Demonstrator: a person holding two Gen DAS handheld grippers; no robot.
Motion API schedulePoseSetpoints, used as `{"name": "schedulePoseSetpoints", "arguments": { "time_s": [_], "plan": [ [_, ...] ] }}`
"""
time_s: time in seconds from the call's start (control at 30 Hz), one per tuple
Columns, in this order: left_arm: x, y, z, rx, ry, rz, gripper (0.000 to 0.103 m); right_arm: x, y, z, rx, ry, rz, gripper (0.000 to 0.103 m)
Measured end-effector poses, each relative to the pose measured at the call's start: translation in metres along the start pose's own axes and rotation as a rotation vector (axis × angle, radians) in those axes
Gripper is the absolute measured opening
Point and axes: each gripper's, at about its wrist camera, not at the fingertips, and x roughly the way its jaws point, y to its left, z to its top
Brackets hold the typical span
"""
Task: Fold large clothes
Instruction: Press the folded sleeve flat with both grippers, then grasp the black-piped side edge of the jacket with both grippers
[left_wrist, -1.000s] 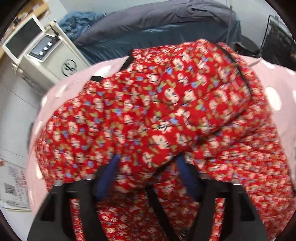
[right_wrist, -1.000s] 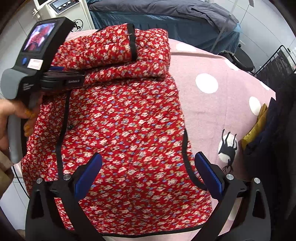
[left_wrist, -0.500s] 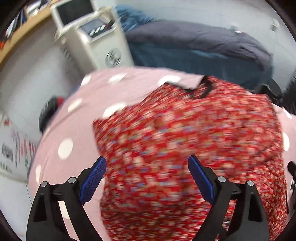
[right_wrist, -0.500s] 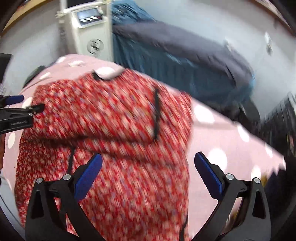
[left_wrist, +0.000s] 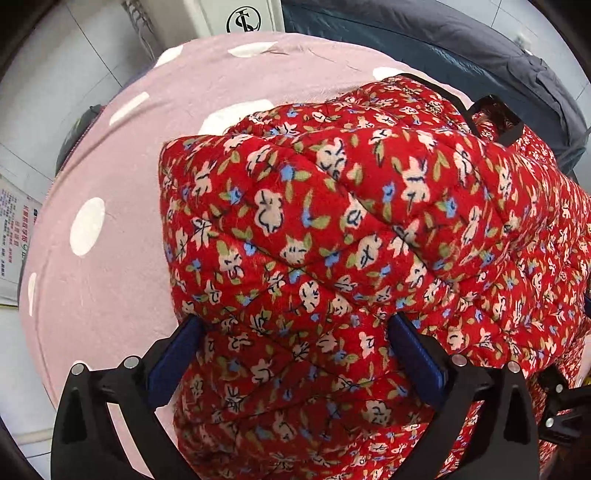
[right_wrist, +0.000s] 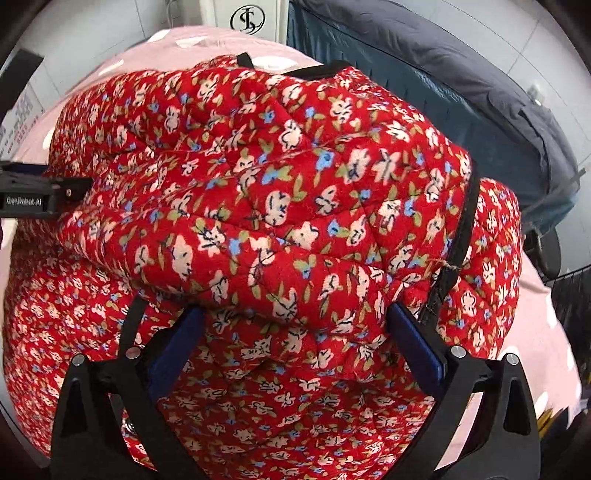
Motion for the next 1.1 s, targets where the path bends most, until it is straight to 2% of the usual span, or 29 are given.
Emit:
{"name": "schedulePoseSetpoints", "arguments": {
  "time_s": [0.33, 0.37, 0.53, 0.63, 0.87, 1.1],
  "plan": [
    [0.013, -0.003, 0.009, -0.021, 0.002, 0.032, 0.099, 0.012, 0.023, 0.005, -0.016, 0.021, -0.046, 0.098],
    [0.010, -0.002, 0.006, -0.021, 0.000, 0.030, 0.099, 0.007, 0.035, 0.001, -0.016, 0.016, -0.049, 0.098],
    [-0.001, 0.004, 0.001, -0.024, -0.011, 0.001, 0.098, -0.031, 0.031, -0.020, 0.050, -0.057, -0.046, 0.098],
    [-0.007, 0.008, -0.005, -0.024, -0.033, -0.015, 0.098, -0.049, 0.027, -0.042, 0.120, -0.073, -0.020, 0.098],
    [-0.035, 0.019, -0.029, -0.095, -0.052, -0.057, 0.097, -0.073, 0.016, -0.112, 0.257, -0.028, 0.029, 0.098],
    [-0.079, 0.024, -0.081, -0.027, -0.119, -0.068, 0.097, -0.087, 0.008, -0.177, 0.300, 0.019, 0.042, 0.098]
  ]
}}
